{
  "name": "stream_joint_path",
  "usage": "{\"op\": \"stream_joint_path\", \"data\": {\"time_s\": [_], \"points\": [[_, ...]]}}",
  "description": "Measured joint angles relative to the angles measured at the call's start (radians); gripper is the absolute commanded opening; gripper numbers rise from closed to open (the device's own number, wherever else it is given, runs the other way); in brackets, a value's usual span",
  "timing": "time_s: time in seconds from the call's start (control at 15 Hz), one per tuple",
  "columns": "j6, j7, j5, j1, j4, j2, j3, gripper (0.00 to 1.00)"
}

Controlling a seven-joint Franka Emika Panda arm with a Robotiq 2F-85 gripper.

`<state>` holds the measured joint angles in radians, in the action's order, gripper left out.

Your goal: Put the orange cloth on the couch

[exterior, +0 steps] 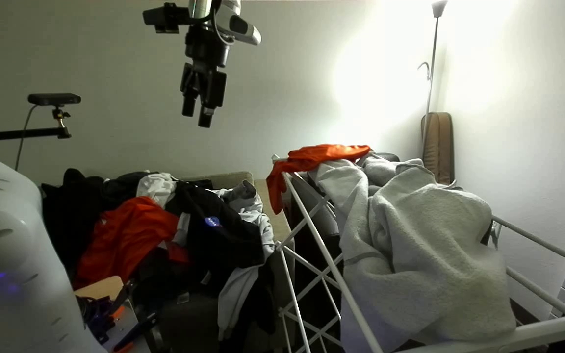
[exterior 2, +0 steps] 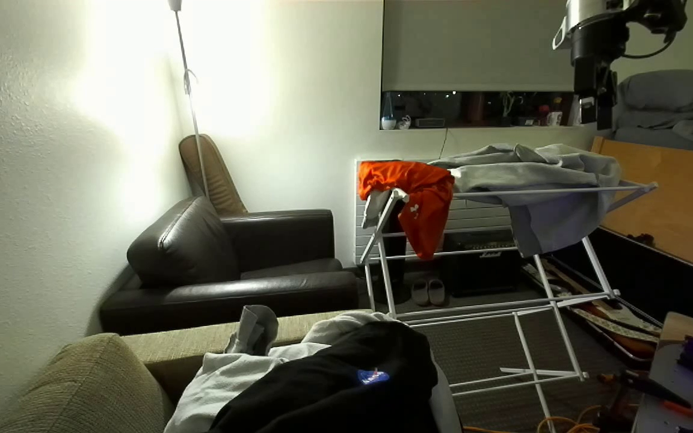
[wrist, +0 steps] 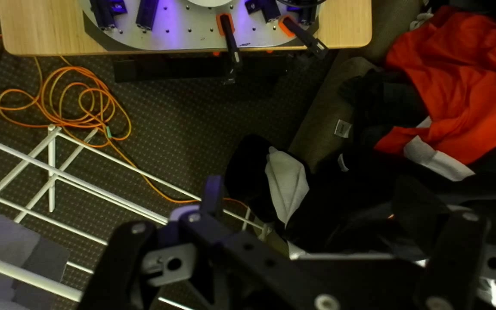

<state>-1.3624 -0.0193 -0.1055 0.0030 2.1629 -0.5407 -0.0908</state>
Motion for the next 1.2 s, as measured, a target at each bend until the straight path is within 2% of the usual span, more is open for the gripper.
{"op": "stream_joint_path", "data": {"time_s": [0.73, 1.2], "points": [[-0.082, 0.021, 0.010, 0.002, -0.051, 0.089, 0.039, 1.00], [-0.133, 0.100, 0.044, 0.002, -0.180, 0.211, 0.046, 1.00]]}}
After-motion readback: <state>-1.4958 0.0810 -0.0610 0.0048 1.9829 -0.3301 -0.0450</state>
